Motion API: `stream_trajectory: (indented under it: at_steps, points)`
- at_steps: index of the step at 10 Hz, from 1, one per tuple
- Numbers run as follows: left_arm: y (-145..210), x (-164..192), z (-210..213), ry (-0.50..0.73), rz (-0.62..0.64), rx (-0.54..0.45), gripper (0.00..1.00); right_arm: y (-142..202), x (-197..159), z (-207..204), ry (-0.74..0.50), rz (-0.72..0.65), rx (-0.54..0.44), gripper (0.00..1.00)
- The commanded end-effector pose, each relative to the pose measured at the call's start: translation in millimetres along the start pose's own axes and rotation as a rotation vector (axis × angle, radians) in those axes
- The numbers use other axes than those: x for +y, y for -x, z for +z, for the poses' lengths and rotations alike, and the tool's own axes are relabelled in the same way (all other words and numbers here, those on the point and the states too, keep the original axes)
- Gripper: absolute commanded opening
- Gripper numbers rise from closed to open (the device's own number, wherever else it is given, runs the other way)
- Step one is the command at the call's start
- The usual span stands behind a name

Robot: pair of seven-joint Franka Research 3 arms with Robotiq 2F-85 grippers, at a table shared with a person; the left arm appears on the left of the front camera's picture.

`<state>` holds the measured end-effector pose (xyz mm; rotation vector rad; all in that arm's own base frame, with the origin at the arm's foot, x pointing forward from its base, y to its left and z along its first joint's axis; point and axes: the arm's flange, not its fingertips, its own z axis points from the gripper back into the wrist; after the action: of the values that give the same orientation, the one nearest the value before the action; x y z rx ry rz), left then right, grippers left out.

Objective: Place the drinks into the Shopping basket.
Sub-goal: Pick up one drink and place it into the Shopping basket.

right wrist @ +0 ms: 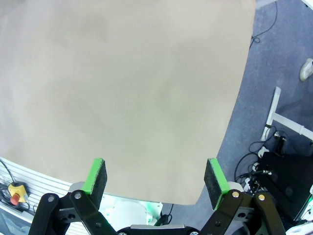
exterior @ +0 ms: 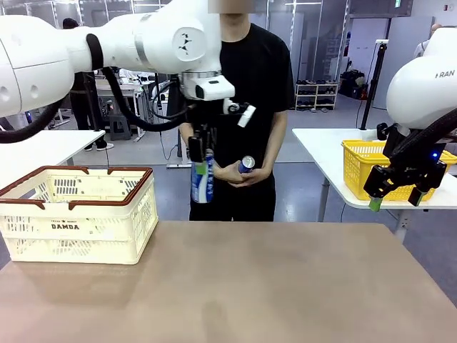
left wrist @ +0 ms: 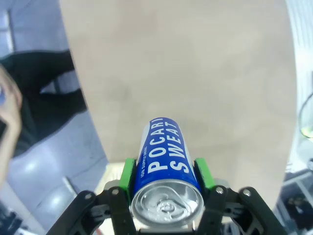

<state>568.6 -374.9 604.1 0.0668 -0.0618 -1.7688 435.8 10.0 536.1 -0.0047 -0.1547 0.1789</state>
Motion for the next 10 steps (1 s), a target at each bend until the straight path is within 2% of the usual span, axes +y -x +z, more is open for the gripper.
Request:
stream_trajectory:
  at_steps: [1, 5, 8, 10]
  points:
    - [44.7, 9.5, 16.0, -0.044, 0.114, 0.04, 0.58, 0.3, -1.7, 2.6, 0.002, 0.0, 0.004, 1.0]
    - [175.2, 19.2, 25.4, -0.045, 0.351, 0.02, 0.58, 0.3, -1.7, 2.6, 0.002, 0.0, 0.004, 1.0]
    - [251.0, 21.9, 7.8, -0.058, 0.497, -0.031, 0.58, 0.3, -1.7, 2.6, 0.002, 0.0, 0.004, 1.0]
    - [279.0, 25.8, -10.9, -0.059, 0.516, -0.055, 0.58, 0.3, -1.7, 2.6, 0.002, 0.0, 0.004, 1.0]
